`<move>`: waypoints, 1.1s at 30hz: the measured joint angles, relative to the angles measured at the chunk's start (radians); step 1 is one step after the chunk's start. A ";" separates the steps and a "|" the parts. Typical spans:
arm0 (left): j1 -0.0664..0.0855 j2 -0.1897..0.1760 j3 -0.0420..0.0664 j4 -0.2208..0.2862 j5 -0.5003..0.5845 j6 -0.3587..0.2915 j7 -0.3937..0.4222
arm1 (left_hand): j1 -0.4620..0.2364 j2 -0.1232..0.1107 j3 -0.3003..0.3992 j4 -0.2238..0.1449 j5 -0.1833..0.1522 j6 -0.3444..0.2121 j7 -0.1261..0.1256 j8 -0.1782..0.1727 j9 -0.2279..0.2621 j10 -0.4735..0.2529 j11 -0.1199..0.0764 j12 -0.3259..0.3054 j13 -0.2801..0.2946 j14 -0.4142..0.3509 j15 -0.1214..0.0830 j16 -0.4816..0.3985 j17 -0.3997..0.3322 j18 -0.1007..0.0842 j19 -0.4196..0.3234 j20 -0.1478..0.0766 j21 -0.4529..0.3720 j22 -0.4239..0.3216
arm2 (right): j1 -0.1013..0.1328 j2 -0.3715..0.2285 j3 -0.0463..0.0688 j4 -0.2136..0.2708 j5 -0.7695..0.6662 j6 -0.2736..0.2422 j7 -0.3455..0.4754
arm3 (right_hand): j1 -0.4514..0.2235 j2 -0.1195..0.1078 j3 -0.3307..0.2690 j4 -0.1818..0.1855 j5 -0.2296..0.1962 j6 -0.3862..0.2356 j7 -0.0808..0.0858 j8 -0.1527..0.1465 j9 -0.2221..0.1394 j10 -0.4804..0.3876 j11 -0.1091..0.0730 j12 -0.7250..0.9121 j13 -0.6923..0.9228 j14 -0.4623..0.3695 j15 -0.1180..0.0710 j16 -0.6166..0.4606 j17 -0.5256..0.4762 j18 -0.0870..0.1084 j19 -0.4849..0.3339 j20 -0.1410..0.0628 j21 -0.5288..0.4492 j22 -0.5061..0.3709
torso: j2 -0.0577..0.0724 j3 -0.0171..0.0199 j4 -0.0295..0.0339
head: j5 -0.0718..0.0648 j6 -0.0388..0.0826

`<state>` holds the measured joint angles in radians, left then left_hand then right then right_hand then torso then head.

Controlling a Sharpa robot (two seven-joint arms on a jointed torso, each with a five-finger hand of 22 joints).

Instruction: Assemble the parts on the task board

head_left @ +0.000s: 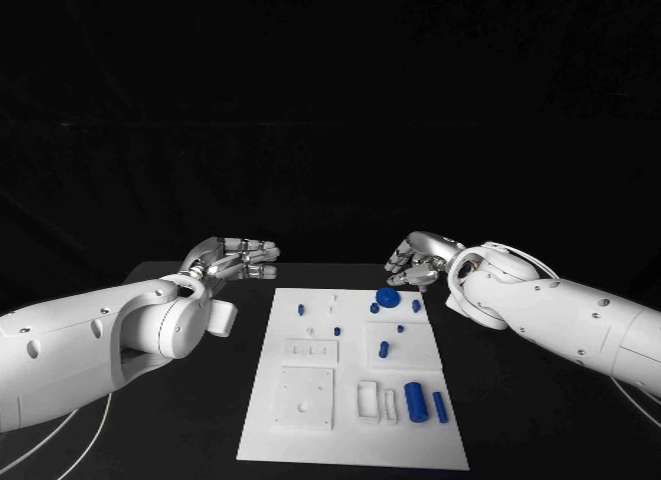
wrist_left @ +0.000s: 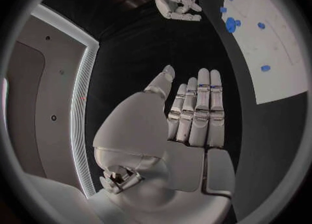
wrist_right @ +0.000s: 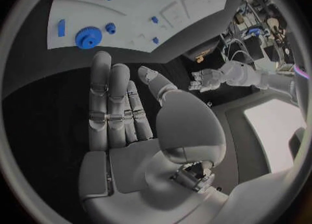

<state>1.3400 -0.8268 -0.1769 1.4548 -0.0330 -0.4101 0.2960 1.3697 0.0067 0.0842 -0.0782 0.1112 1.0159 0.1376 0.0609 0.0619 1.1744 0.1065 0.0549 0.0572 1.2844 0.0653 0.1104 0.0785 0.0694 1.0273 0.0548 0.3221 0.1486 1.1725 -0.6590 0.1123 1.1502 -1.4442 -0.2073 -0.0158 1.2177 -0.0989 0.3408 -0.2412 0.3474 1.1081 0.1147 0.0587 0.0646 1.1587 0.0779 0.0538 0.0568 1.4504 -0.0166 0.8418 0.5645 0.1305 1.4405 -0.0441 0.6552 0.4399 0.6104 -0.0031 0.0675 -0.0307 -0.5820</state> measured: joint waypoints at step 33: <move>0.022 -0.042 0.003 0.165 -0.037 0.071 -0.027 | -0.022 -0.002 0.018 -0.018 0.000 0.002 0.000 0.000 0.000 0.012 -0.008 0.000 0.000 0.015 -0.011 0.071 0.006 -0.016 -0.036 -0.018 0.105 0.052 | 0.000 0.060 -0.002 -0.048 -0.348 0.093 -0.107 | 0.034 -0.034 0.066 0.005 -0.057 -0.011 0.003 0.000 0.000 -0.040 0.015 0.000 0.000 -0.011 0.008 0.082 -0.068 0.028 0.004 0.013 -0.029 0.174 | 0.065 0.0077 0.0630 | -0.060 0.006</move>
<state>1.3619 -0.8685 -0.1742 1.6194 -0.0701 -0.3387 0.2692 1.3482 0.0042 0.1024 -0.0963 0.1112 1.0183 0.1372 0.0609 0.0615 1.1866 0.0985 0.0549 0.0570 1.2998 0.0546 0.1811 0.0844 0.0536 0.9913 0.0371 0.4273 0.2003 1.1721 -0.5991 0.1104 1.1024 -1.7925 -0.1147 -0.1223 1.2519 -0.1331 0.4066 -0.2358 0.2904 1.0974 0.1180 0.0587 0.0643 1.1184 0.0929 0.0538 0.0570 1.4392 -0.0087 0.9233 0.4965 0.1582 1.4448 -0.0314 0.6259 0.6140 0.6753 0.0046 0.1305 -0.0908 -0.5757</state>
